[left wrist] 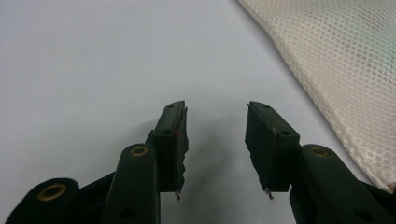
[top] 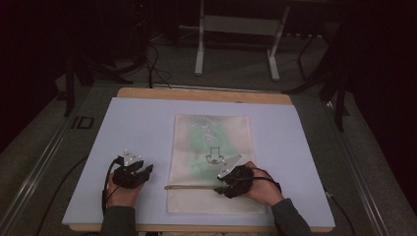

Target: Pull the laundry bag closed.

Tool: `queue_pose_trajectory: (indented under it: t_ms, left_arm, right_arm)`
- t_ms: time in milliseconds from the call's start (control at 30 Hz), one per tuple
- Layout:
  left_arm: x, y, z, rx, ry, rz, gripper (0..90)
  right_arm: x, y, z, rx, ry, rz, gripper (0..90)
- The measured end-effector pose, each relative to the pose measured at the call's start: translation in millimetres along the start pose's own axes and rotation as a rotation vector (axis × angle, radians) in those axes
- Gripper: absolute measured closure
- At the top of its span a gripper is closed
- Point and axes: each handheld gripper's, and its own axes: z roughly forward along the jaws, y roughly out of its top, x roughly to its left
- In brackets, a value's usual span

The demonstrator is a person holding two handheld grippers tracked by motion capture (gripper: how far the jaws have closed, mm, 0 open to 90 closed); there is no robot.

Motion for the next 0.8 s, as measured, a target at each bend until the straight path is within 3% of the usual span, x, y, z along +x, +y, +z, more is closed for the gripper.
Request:
queue_pose_trajectory:
  t_ms: [800]
  left_arm:
    - [0.2, 0.1, 0.4, 0.004, -0.002, 0.0, 57.7]
  right_arm:
    - [3.6, 16.8, 8.5, -0.019, 0.019, -0.029, 55.2]
